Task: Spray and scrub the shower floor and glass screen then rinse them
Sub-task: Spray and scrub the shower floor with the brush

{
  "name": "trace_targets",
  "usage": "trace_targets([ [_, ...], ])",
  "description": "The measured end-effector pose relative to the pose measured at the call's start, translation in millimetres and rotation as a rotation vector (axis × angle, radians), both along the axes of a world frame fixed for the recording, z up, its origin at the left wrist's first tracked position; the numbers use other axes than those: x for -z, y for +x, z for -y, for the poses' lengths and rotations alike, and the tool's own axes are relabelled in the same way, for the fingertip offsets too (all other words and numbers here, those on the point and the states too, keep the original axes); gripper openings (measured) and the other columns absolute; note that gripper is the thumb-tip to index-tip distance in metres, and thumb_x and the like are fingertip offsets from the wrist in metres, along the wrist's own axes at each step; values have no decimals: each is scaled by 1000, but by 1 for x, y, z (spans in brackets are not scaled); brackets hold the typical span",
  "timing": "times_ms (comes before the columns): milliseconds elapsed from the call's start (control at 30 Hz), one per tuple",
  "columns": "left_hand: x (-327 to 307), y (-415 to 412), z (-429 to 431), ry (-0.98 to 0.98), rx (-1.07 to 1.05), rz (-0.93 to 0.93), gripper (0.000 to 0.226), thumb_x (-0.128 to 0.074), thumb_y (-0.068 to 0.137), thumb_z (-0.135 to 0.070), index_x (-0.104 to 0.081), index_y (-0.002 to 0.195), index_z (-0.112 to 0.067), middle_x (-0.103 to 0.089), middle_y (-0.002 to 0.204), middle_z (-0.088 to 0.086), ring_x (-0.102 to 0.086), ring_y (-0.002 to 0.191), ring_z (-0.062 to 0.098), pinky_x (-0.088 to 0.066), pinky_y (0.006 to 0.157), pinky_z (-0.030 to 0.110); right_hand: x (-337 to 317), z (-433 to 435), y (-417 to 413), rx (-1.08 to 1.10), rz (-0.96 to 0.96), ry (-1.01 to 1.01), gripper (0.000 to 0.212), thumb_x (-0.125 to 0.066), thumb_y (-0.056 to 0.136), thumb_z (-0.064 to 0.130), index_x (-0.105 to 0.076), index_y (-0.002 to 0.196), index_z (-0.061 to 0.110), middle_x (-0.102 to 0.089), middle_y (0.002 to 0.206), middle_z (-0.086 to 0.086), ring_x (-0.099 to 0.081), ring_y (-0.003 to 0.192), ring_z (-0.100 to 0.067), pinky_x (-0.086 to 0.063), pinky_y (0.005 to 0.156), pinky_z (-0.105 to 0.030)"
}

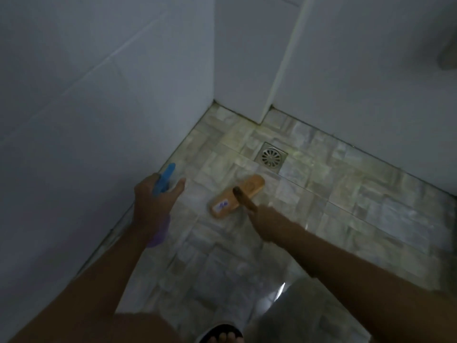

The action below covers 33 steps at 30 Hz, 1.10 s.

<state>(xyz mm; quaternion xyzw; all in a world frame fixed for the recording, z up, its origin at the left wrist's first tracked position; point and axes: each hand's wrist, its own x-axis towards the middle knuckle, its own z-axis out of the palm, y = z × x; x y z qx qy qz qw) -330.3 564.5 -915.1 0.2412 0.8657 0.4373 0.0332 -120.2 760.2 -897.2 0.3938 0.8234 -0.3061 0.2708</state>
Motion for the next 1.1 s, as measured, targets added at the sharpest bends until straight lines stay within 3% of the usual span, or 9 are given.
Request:
trace_targets([
  [233,-2,-1,17,212,-143,73,41,-79,86,-22,-55,66,3,-52,59,22,-45,53,14,-40,50,25,-18,-42,-57,14,36,-26,39,-33,107,26,-54,129,2,-60,122,-20,-60,109,-35,-44,81,-33],
  [367,5,-17,20,185,-210,1,51,-70,92,-35,-53,62,2,-51,55,20,-46,47,26,-40,45,35,-26,-67,-143,197,-14,-22,16,-40,103,7,-51,111,-2,-57,94,-22,-57,68,-29,-47,58,-33],
  [433,7,-24,22,173,-226,-36,55,-65,97,-39,-52,62,1,-49,53,19,-46,45,30,-38,44,37,-27,-65,-174,212,-53,-14,18,-40,102,5,-49,117,1,-57,93,-22,-55,65,-28,-49,59,-35],
  [567,9,-31,23,219,-276,1,56,-62,97,-46,-59,67,1,-56,58,18,-52,50,29,-41,47,36,-26,-43,-161,44,4,-4,30,-38,106,16,-49,126,-3,-61,101,-21,-58,67,-28,-52,60,-37],
  [700,5,-28,17,176,-244,41,48,-65,96,-38,-57,66,-1,-52,57,10,-43,50,8,-31,47,12,-36,-41,-90,-78,50,-19,32,-30,109,32,-52,116,10,-60,107,-18,-64,84,-30,-56,66,-36],
  [833,2,-28,12,162,-233,97,48,-66,96,-37,-55,65,-1,-51,56,11,-44,48,5,-35,45,24,-33,-68,-103,109,77,-15,37,-32,107,40,-51,101,9,-54,81,-11,-51,55,-22,-44,43,-27],
  [900,4,-28,13,157,-227,85,50,-65,95,-39,-56,65,0,-53,57,14,-44,49,14,-36,46,31,-23,-81,-137,129,43,15,30,-35,107,26,-54,107,2,-56,87,-15,-53,62,-26,-44,47,-29],
  [1033,5,-24,17,184,-182,79,53,-61,94,-48,-53,64,-4,-49,55,10,-42,48,16,-35,46,30,-15,-85,-205,212,-65,6,32,-35,106,11,-53,121,-11,-58,105,-22,-64,87,-38,-58,76,-45],
  [1100,6,-21,21,189,-175,61,53,-62,95,-45,-52,63,-4,-48,54,10,-41,47,16,-34,45,29,-10,-68,-217,206,-112,-9,29,-37,106,17,-51,120,-4,-59,112,-21,-63,86,-35,-55,65,-40],
])
